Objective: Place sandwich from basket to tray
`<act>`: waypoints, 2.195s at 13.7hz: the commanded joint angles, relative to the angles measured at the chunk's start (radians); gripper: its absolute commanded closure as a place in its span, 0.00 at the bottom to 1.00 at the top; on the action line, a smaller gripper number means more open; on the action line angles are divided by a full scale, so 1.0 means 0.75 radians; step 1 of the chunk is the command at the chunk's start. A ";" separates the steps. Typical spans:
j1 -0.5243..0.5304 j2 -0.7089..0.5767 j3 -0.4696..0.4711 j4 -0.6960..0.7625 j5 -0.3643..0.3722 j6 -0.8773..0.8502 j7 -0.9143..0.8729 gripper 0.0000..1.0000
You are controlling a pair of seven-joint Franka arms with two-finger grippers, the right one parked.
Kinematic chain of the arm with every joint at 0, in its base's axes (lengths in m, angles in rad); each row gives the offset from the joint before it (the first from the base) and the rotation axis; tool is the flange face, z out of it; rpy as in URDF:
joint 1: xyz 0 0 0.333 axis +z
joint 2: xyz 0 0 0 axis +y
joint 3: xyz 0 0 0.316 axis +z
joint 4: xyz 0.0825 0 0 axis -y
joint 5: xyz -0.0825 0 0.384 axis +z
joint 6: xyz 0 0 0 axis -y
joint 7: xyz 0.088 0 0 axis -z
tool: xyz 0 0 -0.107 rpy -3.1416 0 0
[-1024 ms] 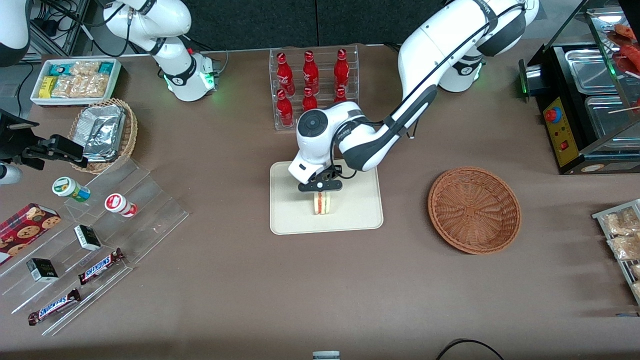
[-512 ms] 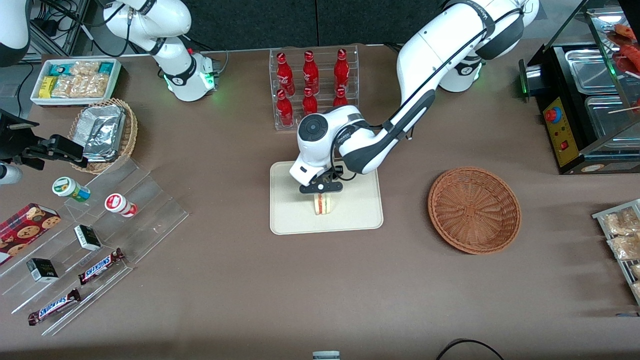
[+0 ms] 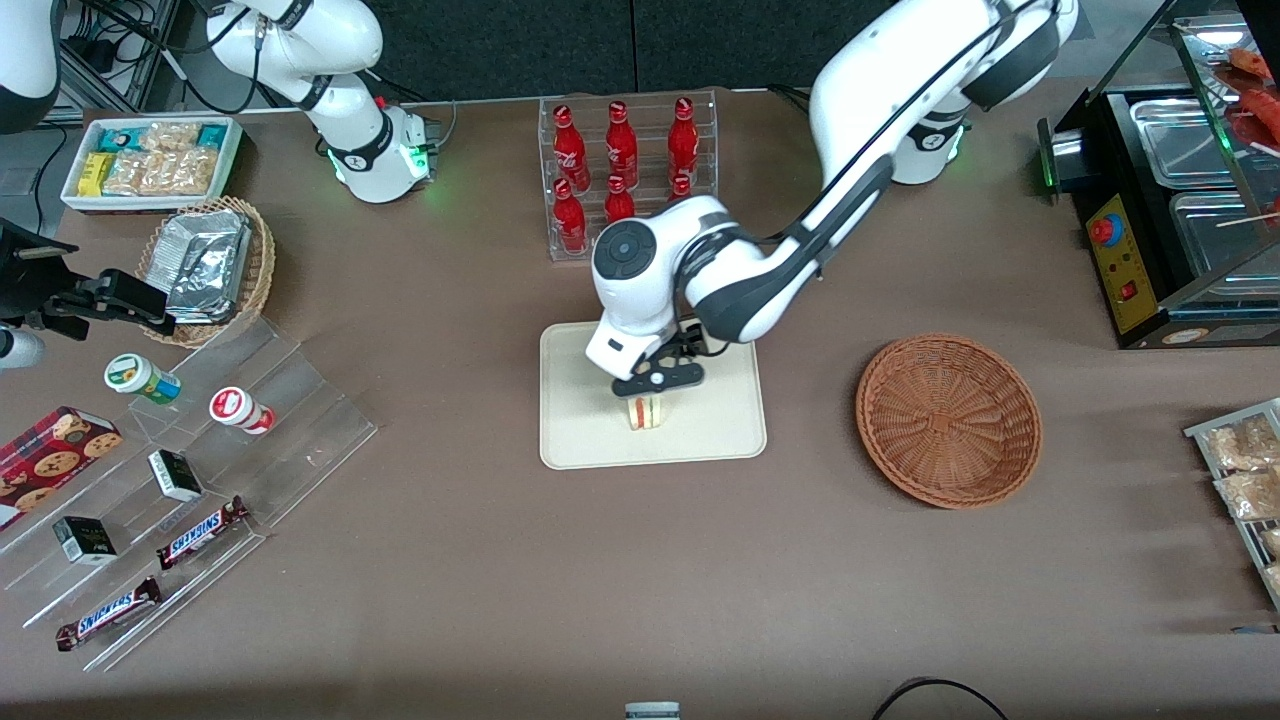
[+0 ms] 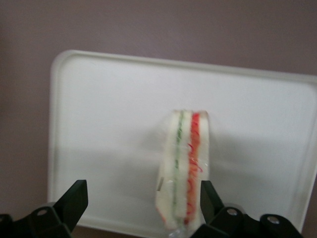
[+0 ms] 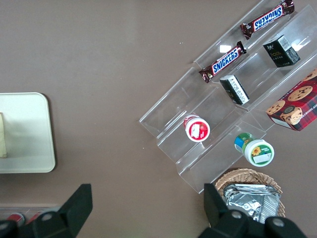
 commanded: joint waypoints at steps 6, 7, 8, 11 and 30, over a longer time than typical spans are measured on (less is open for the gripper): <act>0.371 -0.407 0.000 -0.023 -0.194 -0.305 0.189 0.00; 0.418 -0.434 0.000 -0.023 -0.198 -0.362 0.273 0.00; 0.476 -0.452 -0.004 -0.025 -0.201 -0.405 0.352 0.00; 0.607 -0.509 -0.002 -0.054 -0.256 -0.465 0.567 0.00; 0.427 -0.993 0.765 -0.453 -0.518 -0.456 1.601 0.00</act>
